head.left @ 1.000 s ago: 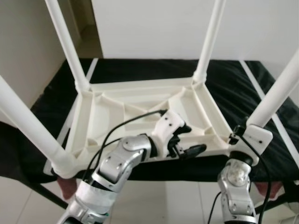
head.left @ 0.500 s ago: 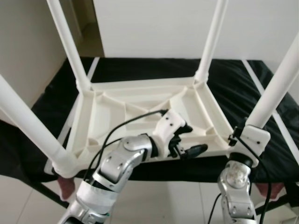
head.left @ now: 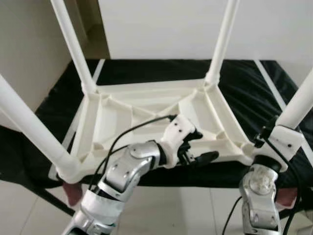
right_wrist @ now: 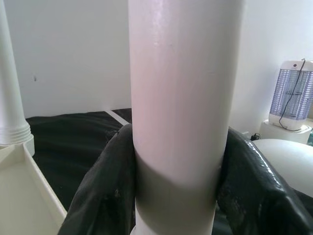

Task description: Building children table

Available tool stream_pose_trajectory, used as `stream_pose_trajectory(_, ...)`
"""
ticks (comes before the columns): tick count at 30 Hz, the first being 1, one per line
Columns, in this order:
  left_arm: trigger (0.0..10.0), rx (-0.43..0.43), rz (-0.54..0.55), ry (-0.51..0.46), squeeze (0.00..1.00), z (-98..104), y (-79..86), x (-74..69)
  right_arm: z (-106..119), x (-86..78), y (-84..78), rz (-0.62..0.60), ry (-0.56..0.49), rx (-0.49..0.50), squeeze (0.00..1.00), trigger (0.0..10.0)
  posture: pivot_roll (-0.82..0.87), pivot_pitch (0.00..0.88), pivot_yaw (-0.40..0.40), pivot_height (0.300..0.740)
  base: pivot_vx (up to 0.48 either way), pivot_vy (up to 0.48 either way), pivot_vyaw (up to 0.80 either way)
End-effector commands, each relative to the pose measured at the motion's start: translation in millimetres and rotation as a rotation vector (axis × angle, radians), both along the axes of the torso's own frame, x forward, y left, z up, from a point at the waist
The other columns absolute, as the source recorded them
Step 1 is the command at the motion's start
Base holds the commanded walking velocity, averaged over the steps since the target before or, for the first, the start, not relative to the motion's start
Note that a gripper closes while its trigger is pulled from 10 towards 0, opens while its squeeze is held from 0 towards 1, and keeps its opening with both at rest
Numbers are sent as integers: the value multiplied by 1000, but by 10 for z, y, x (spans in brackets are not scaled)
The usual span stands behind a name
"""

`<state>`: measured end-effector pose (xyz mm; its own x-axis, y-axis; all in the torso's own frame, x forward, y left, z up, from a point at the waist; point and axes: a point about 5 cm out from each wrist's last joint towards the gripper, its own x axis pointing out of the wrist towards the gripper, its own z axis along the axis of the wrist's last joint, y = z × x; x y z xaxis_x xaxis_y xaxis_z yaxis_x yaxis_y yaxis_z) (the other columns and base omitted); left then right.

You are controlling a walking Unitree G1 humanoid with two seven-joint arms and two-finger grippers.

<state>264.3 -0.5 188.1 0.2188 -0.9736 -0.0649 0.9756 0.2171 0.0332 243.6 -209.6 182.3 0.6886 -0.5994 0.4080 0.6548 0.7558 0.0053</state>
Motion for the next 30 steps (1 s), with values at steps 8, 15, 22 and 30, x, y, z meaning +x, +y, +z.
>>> stream_pose_trajectory(8, 10000, -1, 12, -10, 0, -9, 4, 3, 89, 28, -173, -45, 18, -29, 0, 10000, -49, 26, 25, 740, 0, 0, 0)
stream_pose_trajectory(15, 10000, -5, 11, -14, 0, 1, 8, 3, 60, 47, -333, -75, 80, -52, 0, 10000, -50, 23, 27, 740, 0, 0, 0)
stream_pose_trajectory(22, 10000, -39, 6, -13, 0, 52, 14, 9, -19, 124, -564, -80, 210, -76, 0, 10000, -50, 21, 25, 740, 0, 0, 0)
stream_pose_trajectory(30, 10000, -55, 50, -13, 0, 63, 21, 53, -82, 173, -643, -34, 270, -61, 0, 10000, -47, 24, 20, 740, 0, 0, 0)
